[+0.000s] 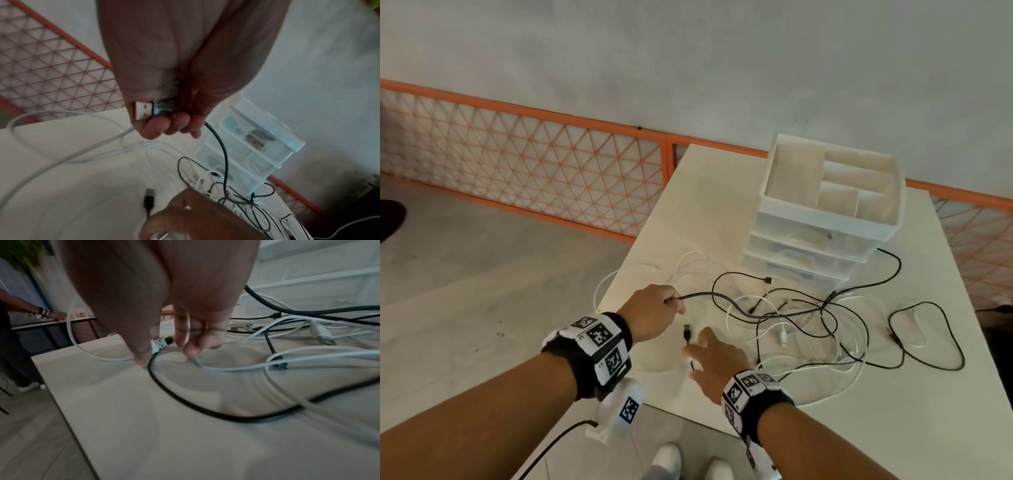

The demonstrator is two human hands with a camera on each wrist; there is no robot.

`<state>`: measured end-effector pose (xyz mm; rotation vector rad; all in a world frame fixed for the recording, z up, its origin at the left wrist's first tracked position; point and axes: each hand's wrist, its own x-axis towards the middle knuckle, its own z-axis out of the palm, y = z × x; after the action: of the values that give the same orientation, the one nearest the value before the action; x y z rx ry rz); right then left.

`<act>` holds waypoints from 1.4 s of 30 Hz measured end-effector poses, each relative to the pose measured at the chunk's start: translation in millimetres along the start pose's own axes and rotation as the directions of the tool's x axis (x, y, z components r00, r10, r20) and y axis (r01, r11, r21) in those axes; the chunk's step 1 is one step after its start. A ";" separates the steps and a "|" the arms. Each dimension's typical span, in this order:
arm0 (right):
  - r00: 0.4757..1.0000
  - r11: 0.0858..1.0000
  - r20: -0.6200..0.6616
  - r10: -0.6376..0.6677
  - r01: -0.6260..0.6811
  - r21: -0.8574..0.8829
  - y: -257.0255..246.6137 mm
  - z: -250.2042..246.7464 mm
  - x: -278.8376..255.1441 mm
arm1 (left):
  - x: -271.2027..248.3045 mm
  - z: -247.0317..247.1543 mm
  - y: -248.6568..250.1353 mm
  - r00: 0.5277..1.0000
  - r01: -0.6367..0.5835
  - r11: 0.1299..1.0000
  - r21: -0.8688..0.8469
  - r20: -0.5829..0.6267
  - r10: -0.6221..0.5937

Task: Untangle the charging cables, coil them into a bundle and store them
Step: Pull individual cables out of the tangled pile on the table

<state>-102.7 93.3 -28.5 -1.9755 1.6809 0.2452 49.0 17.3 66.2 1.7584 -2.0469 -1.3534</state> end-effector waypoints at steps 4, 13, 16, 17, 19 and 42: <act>0.996 0.999 -0.091 0.019 -0.022 -0.040 5.4 -2.0 0.4 | -2.9 6.0 -18.1 0.995 0.100 0.987 -0.129 0.035 -0.097; 0.826 0.675 -0.482 0.293 0.179 0.716 56.0 -105.2 -57.1 | -1.4 -15.2 -21.0 0.993 0.106 0.963 -0.247 -0.020 -0.114; 0.705 0.354 -0.528 0.474 0.397 0.847 78.6 -145.8 -77.3 | 2.8 -20.9 -6.0 0.995 0.089 0.951 -0.295 -0.012 -0.097; 0.668 0.287 -0.548 0.504 0.469 0.836 84.4 -156.6 -83.3 | 3.9 -23.1 1.0 0.996 0.080 0.947 -0.312 -0.007 -0.086; 0.621 0.205 -0.576 0.531 0.566 0.799 92.0 -172.7 -92.8 | 4.8 -28.3 17.2 0.999 0.033 0.934 -0.357 0.005 -0.033; 0.581 0.498 -0.448 0.680 0.083 0.863 99.8 -147.2 -54.9 | 7.5 -93.8 98.9 0.876 -0.480 0.823 -0.303 -0.125 0.465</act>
<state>-238.8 58.4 93.6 -0.9436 2.0763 -1.2663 30.8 -46.7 185.5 1.0385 -1.9159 -1.3678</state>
